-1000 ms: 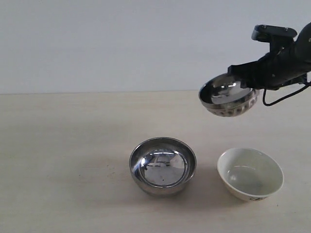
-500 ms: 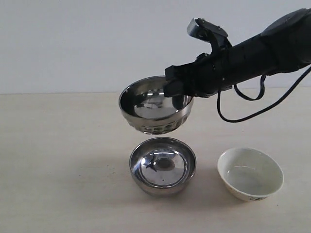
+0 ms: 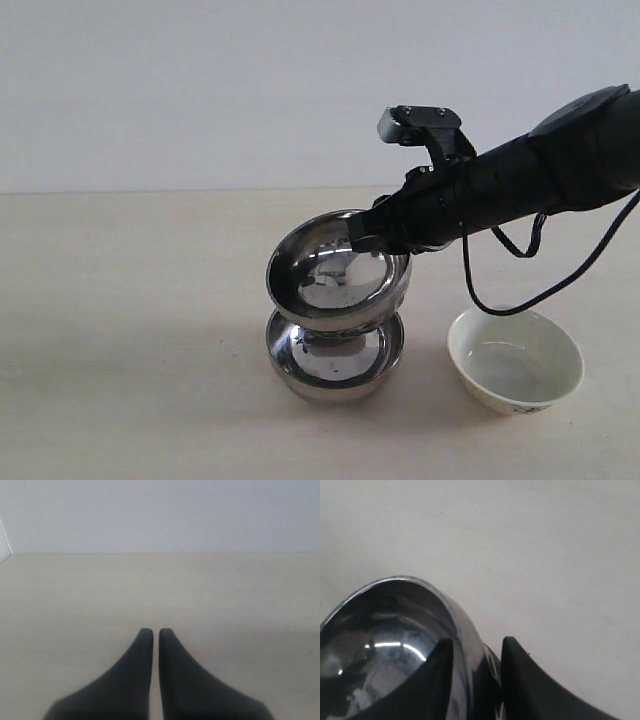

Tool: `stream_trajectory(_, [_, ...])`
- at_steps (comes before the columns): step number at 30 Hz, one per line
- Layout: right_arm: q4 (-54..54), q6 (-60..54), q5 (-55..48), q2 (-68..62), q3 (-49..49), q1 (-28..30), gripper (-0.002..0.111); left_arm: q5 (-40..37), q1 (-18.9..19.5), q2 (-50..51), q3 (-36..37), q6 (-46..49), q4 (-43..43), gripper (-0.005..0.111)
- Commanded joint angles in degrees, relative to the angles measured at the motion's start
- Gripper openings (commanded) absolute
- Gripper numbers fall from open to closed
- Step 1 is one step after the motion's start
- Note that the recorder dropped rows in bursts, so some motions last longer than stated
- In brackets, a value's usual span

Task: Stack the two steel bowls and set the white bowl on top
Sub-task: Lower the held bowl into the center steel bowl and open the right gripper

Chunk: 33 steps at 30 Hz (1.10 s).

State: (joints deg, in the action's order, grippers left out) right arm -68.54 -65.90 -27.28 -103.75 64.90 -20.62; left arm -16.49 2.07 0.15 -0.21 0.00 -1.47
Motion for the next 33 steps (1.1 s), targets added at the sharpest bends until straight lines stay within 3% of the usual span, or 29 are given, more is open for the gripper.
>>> stream_trajectory(1, [-1.0, -1.6, -0.1, -2.5, -0.2, -0.6, 0.000, 0.2, 0.2, -0.1, 0.2, -0.5, 0.4, 0.004])
stream_trajectory(13, [-1.0, -3.8, 2.9, -4.3, -0.2, -1.2, 0.000, 0.2, 0.2, -0.1, 0.2, -0.5, 0.4, 0.004])
stream_trajectory(33, [-1.0, -3.7, -1.2, -4.3, -0.2, -1.2, 0.000, 0.2, 0.2, -0.1, 0.2, -0.5, 0.4, 0.004])
